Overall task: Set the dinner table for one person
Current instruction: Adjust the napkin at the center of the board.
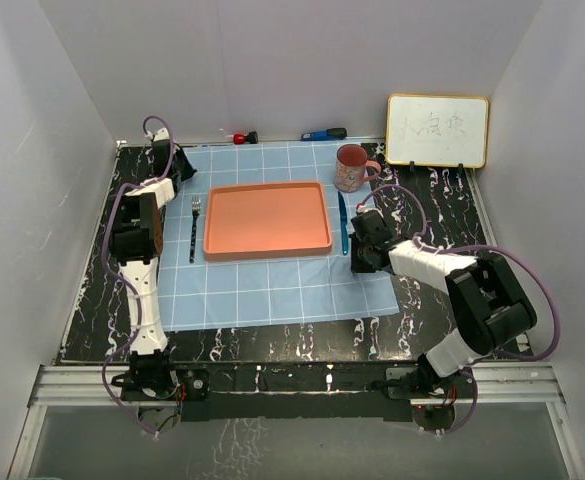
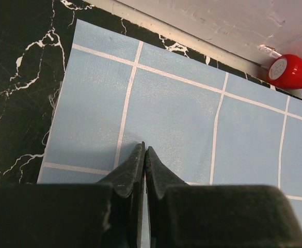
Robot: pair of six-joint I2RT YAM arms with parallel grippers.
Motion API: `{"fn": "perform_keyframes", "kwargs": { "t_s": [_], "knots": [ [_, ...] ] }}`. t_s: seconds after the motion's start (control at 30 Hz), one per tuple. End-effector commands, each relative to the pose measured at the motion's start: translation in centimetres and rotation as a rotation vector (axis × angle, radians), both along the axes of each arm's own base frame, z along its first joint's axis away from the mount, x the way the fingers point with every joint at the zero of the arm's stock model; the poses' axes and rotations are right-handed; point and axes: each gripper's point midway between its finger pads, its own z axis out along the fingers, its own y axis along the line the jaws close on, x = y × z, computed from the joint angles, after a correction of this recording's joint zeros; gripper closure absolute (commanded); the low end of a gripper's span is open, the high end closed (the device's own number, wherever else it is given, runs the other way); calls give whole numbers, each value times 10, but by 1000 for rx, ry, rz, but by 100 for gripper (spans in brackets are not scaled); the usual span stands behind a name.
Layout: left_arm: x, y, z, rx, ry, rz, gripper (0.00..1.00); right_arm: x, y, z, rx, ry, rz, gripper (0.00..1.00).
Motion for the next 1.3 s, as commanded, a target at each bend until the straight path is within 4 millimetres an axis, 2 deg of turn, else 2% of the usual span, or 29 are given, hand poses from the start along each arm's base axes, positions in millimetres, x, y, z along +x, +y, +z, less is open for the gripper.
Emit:
{"fn": "perform_keyframes", "kwargs": {
  "t_s": [0.0, 0.4, 0.6, 0.87, 1.1, 1.27],
  "knots": [
    [-14, -27, -40, -14, 109, -77, 100, -51, 29, -40, 62, 209, 79, 100],
    [-15, -31, -37, -2, 101, -97, 100, -59, 53, -43, 60, 239, 143, 100],
    [-10, -33, -37, -3, 93, -103, 100, -59, 55, -45, 47, 244, 147, 100],
    [-4, -30, -36, 26, 92, -108, 100, -65, 46, -47, -13, 274, 148, 100],
    [2, -30, -34, 37, 94, -119, 100, -78, 28, -41, -90, 307, 141, 100],
    [-5, -28, -33, 49, 103, -112, 100, -83, 18, -41, -134, 325, 122, 100]
  ]
}}
